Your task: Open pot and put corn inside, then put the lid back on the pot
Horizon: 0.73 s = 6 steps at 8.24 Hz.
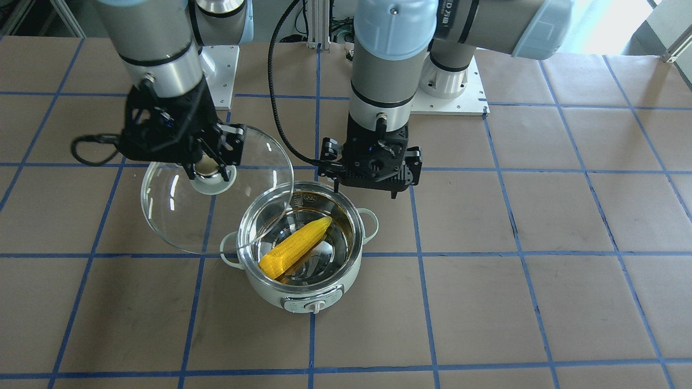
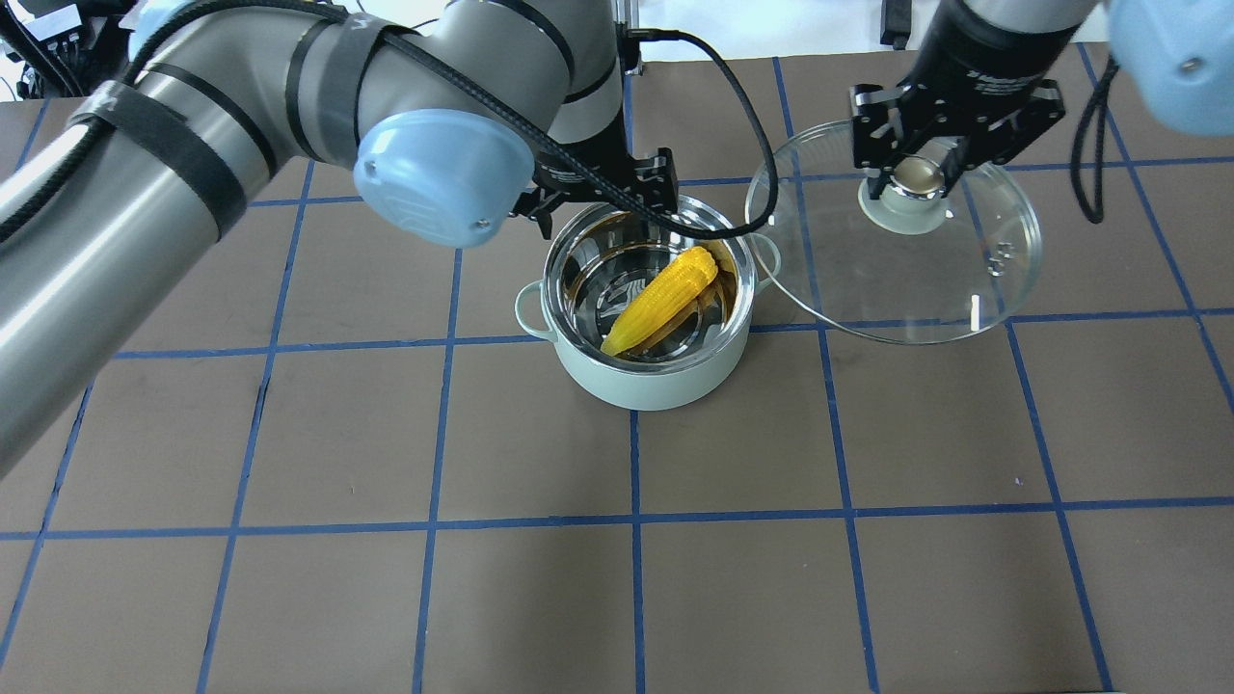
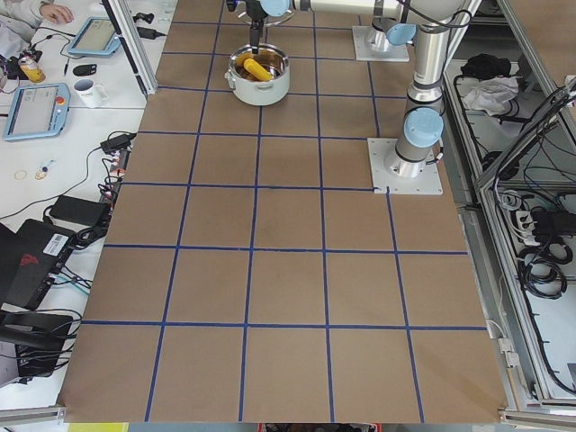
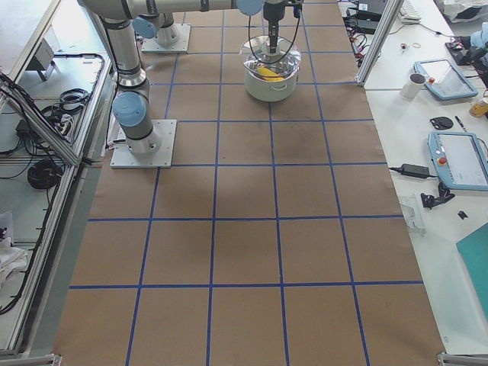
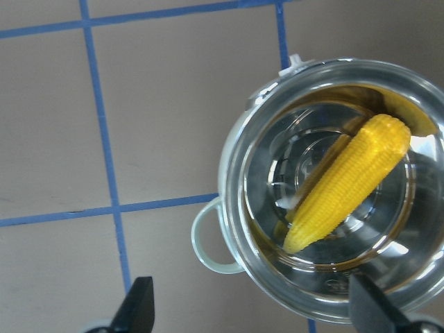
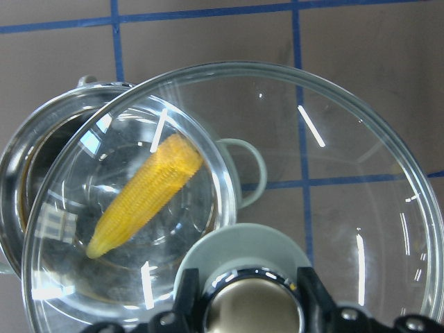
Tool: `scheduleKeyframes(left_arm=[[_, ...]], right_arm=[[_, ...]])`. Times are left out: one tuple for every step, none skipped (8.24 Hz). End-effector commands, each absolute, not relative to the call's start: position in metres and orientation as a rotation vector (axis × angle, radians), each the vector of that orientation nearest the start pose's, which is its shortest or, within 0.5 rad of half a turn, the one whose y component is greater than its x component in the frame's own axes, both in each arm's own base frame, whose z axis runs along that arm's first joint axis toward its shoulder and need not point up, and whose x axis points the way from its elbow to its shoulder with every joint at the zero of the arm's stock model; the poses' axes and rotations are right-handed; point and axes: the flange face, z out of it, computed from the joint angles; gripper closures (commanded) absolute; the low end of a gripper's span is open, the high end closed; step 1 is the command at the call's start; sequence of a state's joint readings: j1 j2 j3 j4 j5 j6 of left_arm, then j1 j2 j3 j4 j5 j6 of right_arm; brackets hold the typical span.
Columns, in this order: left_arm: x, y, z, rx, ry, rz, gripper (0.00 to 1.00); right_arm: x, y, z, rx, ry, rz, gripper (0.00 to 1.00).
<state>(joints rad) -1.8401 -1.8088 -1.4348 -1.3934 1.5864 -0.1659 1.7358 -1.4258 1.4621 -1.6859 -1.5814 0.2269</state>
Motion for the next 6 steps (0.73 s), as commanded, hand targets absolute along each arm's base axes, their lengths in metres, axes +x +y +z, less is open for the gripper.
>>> scheduleKeyframes(left_arm=[[-0.218,-0.557,0.465,0.095,3.127,-0.152,0.0],[-0.207,-0.561,0.467,0.082,3.12,-0.157,0.0],[-0.196,-0.561,0.468,0.065,3.045,-0.156,0.0],[-0.188,-0.562,0.467,0.051,3.008,-0.15,0.0],[-0.173,-0.567,0.469,0.012,3.012,-0.151,0.0],[-0.157,-0.569,0.469,-0.029,3.013,-0.139,0.0]], right_arm=[[0.302,-0.555,0.427,0.161,3.118,-0.143,0.71],[0.327,-0.558,0.406,0.126,3.117,-0.153,0.71],[0.344,-0.561,0.391,0.119,3.11,-0.172,0.71],[0.345,-0.561,0.385,0.114,3.113,-0.162,0.71],[0.348,-0.556,0.382,0.104,3.116,-0.15,0.71],[0.346,-0.549,0.369,0.097,3.125,-0.124,0.72]])
